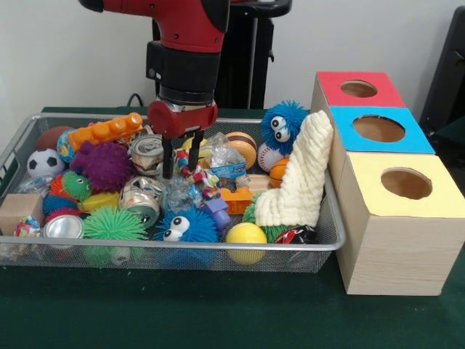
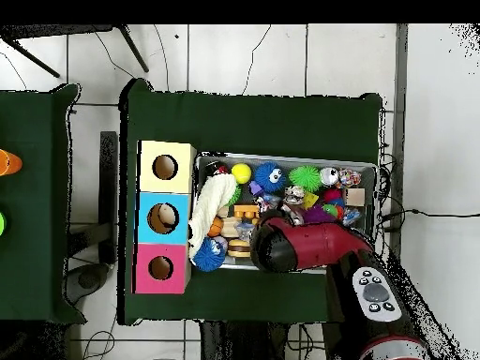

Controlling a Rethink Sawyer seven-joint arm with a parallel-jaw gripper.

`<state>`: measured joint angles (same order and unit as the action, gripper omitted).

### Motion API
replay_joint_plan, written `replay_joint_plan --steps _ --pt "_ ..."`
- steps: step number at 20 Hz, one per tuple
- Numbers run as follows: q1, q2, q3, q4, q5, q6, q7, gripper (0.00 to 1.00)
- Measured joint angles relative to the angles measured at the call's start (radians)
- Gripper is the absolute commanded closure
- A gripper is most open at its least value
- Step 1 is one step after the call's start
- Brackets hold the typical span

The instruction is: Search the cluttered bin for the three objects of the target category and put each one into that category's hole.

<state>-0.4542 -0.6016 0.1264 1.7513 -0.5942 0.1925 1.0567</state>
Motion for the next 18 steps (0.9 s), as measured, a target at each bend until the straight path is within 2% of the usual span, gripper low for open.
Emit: replay_joint_plan --steps 8,18 --pt "-0.001 -0.049 0.062 0.021 0.002 0.017 0.0 0.0" --pt "-0.001 -0.092 0.069 0.032 0.057 0.017 0.0 0.0"
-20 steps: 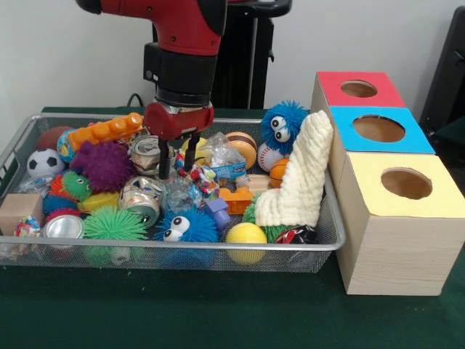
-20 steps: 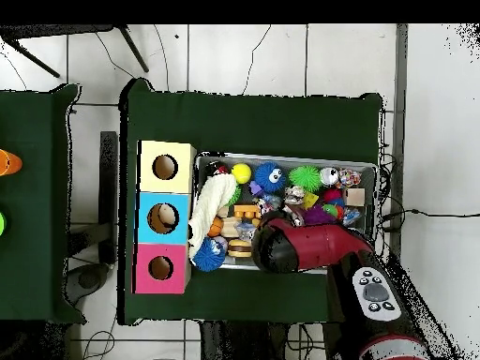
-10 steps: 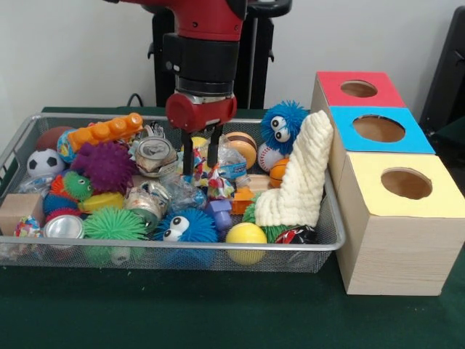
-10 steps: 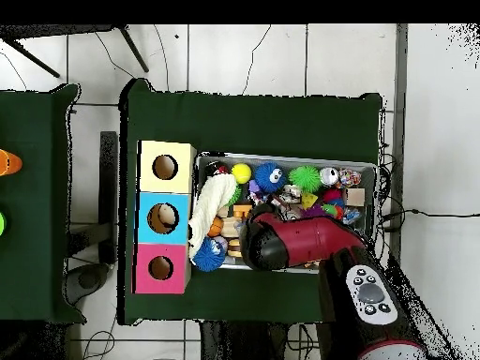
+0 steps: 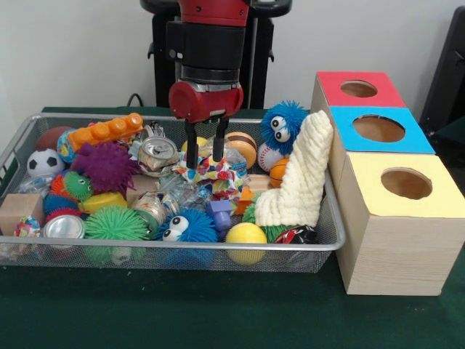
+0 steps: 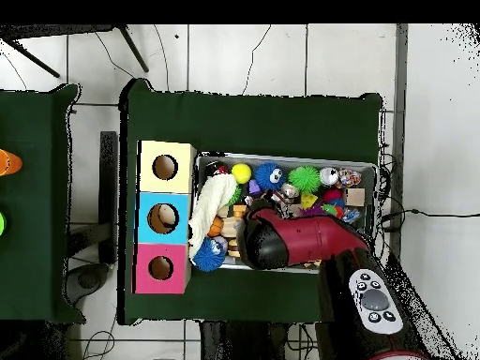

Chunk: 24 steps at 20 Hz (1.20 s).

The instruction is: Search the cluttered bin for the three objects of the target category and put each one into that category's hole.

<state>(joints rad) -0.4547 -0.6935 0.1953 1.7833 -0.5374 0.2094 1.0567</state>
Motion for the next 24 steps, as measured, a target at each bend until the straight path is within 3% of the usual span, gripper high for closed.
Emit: replay_joint_plan --steps 11,24 --pt "0.018 -0.001 -0.004 0.0 0.008 0.0 0.0 0.0" --pt "0.019 0.076 -0.004 0.0 0.007 0.0 0.0 0.0"
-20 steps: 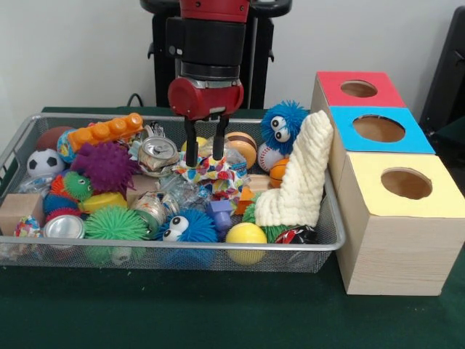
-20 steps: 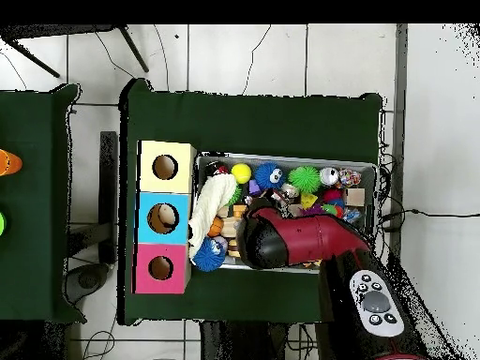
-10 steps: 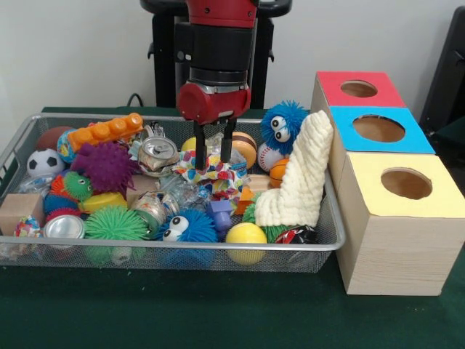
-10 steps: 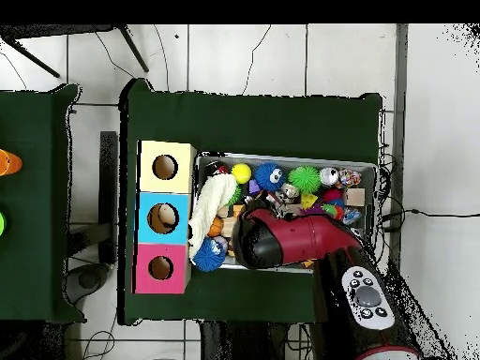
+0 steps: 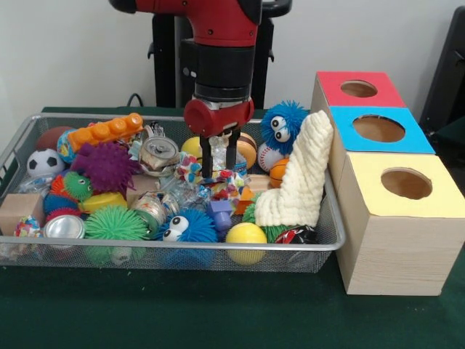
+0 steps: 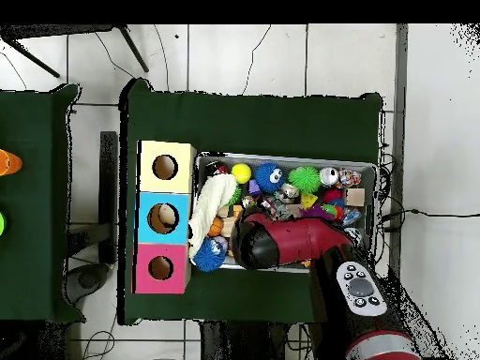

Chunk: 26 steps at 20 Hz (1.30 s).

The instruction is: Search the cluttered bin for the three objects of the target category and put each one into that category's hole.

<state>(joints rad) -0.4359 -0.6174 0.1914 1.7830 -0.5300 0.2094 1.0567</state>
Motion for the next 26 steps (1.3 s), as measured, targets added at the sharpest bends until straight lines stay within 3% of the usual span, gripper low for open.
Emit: replay_joint_plan --steps 12,13,26 --pt "0.0 0.045 0.0 0.0 0.0 0.0 0.0 0.0" --pt "0.0 0.046 0.0 0.0 0.0 -0.001 0.0 1.0" --pt "-0.029 0.04 0.028 0.0 -0.001 -0.006 0.0 1.0"
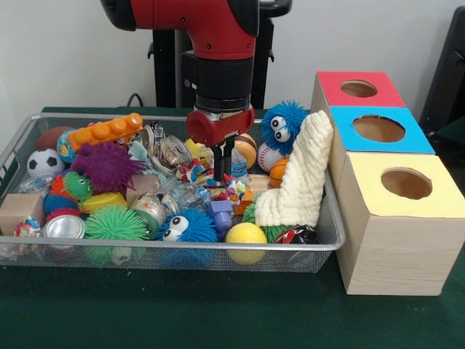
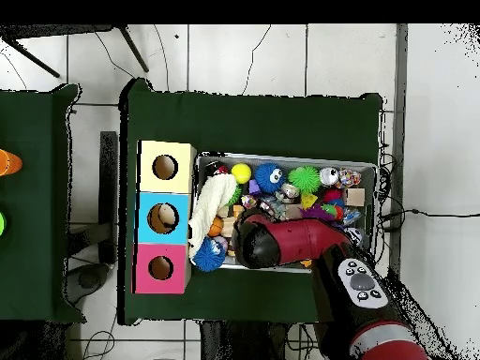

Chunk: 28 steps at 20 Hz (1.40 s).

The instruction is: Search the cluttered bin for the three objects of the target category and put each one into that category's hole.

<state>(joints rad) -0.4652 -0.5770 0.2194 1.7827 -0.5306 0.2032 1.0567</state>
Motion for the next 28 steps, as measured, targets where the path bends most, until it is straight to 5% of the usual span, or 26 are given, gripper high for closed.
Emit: replay_joint_plan --steps 13,20,28 --pt "-0.094 -0.1 0.103 0.052 0.042 0.007 0.0 1.0" --pt "-0.17 -0.203 0.201 0.081 0.115 0.078 0.0 1.0" --pt "-0.193 -0.23 0.253 0.078 0.122 0.143 0.0 1.0"
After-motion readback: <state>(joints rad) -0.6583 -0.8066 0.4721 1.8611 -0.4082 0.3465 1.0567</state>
